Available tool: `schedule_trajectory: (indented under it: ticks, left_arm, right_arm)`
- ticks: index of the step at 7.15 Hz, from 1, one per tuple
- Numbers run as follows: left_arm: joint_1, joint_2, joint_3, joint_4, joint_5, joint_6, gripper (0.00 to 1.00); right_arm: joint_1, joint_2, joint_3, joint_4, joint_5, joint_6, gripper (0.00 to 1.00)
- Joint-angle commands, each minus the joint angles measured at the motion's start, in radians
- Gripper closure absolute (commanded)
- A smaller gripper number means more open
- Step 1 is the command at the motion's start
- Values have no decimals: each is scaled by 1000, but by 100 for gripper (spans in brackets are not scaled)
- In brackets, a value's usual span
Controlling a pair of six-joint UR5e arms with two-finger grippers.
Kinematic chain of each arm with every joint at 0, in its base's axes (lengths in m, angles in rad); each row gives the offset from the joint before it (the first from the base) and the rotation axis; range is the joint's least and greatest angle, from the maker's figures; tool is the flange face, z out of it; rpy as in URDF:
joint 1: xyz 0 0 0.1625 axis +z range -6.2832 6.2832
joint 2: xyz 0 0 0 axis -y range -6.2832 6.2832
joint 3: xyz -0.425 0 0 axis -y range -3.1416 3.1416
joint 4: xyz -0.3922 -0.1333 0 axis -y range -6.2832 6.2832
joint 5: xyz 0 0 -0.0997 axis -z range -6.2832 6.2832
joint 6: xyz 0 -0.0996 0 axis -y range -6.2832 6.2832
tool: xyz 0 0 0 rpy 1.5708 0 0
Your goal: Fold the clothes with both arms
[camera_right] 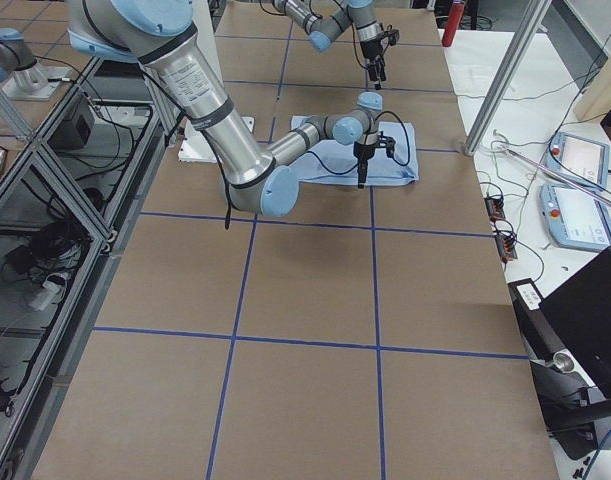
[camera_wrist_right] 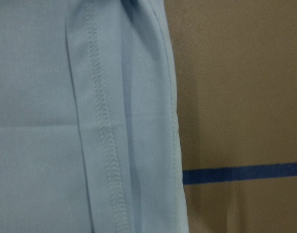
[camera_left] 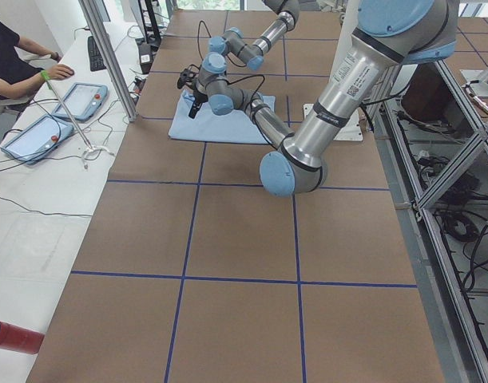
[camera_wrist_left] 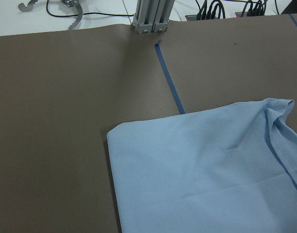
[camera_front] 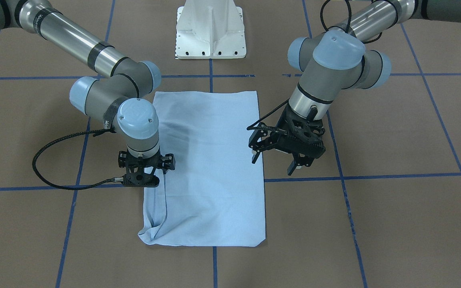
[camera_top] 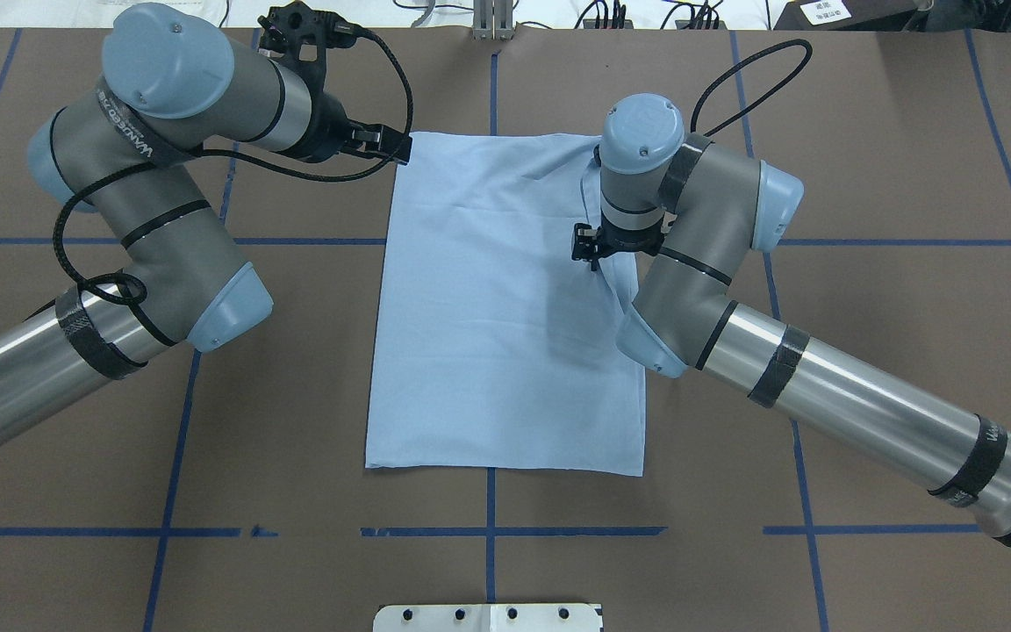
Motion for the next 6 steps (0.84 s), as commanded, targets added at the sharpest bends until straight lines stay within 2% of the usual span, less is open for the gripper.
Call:
schedule_trajectory:
  ticks: [1, 6]
  left_arm:
    - [0, -3, -1, -1, 0, -3, 0]
    - [0, 2, 0, -1, 0, -1, 0]
  right_arm:
    - [23, -10, 9, -4, 40, -2, 0]
    - [46, -30, 10, -1, 40, -19, 0]
